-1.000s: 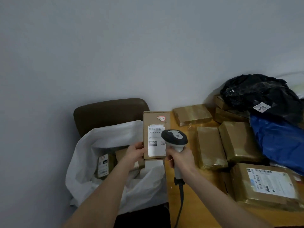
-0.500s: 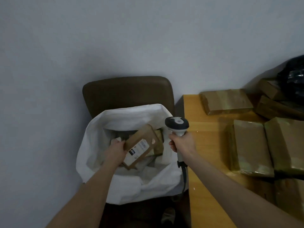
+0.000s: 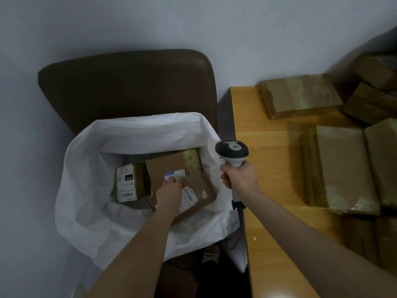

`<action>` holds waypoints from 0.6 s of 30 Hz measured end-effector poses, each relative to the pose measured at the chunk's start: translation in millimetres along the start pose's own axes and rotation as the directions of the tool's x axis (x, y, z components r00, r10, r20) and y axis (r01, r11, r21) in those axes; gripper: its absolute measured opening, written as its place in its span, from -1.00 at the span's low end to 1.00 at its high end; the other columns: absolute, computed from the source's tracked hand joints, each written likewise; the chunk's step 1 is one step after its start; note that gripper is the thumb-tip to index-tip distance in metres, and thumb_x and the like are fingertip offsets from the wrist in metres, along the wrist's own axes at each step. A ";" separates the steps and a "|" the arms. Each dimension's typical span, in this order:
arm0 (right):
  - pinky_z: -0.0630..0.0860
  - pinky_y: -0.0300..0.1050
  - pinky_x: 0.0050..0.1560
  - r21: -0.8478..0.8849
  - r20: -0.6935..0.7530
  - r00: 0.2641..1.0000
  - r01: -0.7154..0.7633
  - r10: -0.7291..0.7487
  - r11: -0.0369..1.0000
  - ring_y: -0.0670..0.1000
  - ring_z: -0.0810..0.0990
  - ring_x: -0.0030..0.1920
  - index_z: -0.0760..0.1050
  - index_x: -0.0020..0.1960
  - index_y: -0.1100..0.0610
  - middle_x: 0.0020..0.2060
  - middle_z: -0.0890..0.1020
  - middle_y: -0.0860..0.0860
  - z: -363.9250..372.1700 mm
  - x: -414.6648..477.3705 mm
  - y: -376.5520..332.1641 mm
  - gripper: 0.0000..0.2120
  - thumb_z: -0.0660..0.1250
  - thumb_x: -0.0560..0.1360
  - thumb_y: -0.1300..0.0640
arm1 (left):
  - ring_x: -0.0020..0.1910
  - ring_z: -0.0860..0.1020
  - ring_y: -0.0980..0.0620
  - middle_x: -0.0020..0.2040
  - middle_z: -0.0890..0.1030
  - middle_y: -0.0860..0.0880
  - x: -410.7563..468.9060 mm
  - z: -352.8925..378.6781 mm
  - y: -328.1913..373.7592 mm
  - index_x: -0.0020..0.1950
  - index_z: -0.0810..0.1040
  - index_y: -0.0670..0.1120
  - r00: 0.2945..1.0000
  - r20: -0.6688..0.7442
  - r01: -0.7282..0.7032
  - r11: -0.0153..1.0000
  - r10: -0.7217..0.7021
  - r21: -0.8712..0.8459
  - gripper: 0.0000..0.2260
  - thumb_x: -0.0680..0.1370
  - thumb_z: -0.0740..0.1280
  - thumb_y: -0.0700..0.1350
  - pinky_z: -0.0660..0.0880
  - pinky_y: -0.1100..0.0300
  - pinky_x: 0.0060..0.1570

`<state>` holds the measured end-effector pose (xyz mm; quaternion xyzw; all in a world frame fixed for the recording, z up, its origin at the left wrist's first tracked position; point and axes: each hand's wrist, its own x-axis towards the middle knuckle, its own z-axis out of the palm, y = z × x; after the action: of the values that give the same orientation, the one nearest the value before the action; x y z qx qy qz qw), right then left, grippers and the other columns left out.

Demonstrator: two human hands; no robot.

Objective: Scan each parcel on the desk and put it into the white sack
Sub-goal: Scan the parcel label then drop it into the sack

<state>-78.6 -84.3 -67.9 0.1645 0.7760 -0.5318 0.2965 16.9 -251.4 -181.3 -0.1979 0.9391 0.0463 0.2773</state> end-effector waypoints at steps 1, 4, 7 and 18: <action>0.51 -0.11 -0.33 0.009 -0.004 1.000 -0.005 0.005 1.000 0.02 0.55 -0.46 0.51 -0.20 0.23 -0.43 0.58 0.10 -2.0 0.5 1.5 -0.92 0.37 0.46 0.30 | 0.15 0.45 -0.07 0.27 0.38 -0.10 0.8 0.4 1.0 0.48 0.23 0.02 1.000 0.010 0.003 1.000 -0.003 -0.022 -0.54 0.59 0.20 -0.17 0.51 0.08 -0.05; 0.50 -0.12 -0.35 0.030 -0.018 1.000 -0.020 0.021 0.999 0.01 0.54 -0.46 0.51 -0.23 0.23 -0.44 0.58 0.10 -10.7 -5.9 -0.5 -0.90 0.36 0.46 0.30 | 0.21 0.42 -0.07 0.29 0.37 -0.11 -3.6 -13.0 6.9 0.48 0.22 -0.01 1.000 -0.010 -0.001 0.999 0.001 -0.054 -0.50 0.56 0.24 -0.22 0.49 0.06 -0.04; 0.46 -0.13 -0.40 0.030 -0.034 0.999 -0.025 0.026 0.999 0.00 0.51 -0.50 0.50 -0.28 0.24 -0.48 0.56 0.08 -25.0 -21.1 -10.6 -0.88 0.34 0.44 0.29 | 0.21 0.42 -0.07 0.26 0.39 -0.11 -11.9 -45.2 22.5 0.38 0.33 -0.08 0.997 -0.073 -0.016 0.998 0.012 -0.054 -0.60 0.55 0.24 -0.28 0.48 0.08 -0.01; 0.55 -0.01 -0.25 0.168 -0.230 0.973 0.022 0.018 0.986 0.07 0.53 -0.46 0.49 -0.44 0.16 -0.54 0.57 0.05 -133.7 -88.8 -49.4 -0.74 0.38 0.42 0.18 | 0.22 0.43 -0.09 0.27 0.40 -0.09 -45.4 -186.5 146.1 0.37 0.35 -0.07 0.937 -0.289 -0.246 0.959 0.198 -0.141 -0.67 0.60 0.18 -0.20 0.46 0.05 0.05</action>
<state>-76.5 25.7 59.0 0.2489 0.7574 -0.5733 0.1889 -100.0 -138.4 -3.1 -0.1184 0.9768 0.1317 0.1203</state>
